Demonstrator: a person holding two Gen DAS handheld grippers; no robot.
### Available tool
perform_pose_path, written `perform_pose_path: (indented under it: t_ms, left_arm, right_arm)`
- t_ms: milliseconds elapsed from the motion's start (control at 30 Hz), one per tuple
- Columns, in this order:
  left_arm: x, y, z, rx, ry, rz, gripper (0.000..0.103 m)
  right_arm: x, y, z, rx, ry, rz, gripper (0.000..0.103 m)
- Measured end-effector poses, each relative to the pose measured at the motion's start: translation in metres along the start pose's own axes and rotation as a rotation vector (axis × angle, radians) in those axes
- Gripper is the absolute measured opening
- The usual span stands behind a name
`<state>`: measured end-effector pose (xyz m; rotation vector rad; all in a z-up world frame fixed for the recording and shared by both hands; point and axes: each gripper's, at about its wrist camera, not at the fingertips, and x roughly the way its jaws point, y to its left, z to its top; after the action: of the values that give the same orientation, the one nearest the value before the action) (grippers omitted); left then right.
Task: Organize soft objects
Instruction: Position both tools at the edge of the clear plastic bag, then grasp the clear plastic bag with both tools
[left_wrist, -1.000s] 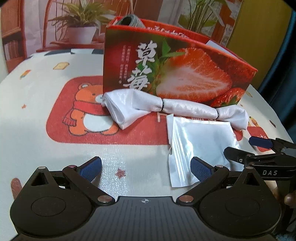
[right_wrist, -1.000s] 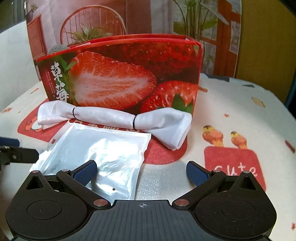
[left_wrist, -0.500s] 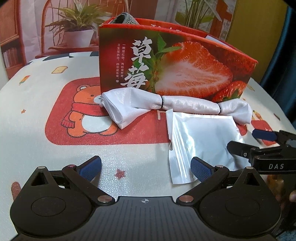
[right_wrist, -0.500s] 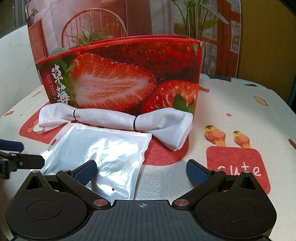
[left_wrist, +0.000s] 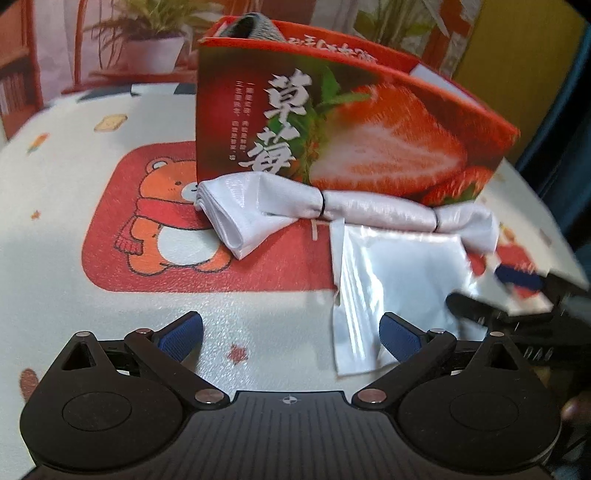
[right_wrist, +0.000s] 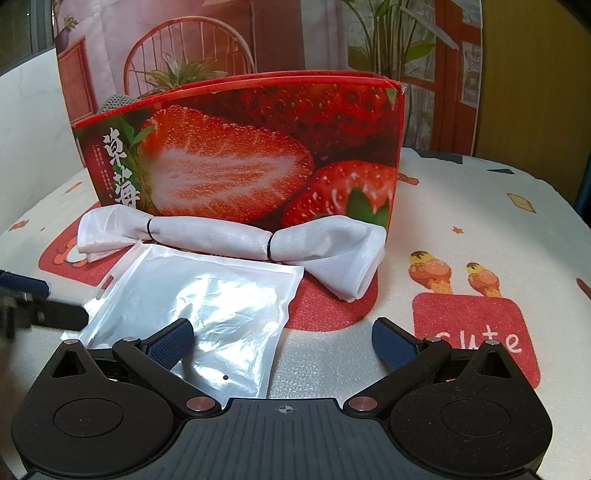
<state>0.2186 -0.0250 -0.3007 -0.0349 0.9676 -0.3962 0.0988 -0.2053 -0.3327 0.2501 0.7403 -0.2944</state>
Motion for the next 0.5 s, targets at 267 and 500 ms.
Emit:
perform_pose_path:
  t_ms: [267, 500]
  left_arm:
    - [0.007, -0.017, 0.019, 0.034, 0.021, -0.089, 0.070]
    - [0.020, -0.027, 0.022, 0.062, 0.027, -0.128, 0.045]
  right_arm:
    - [0.000, -0.001, 0.000, -0.007, -0.002, 0.005, 0.103]
    - [-0.001, -0.001, -0.001, -0.006, -0.004, 0.009, 0.103]
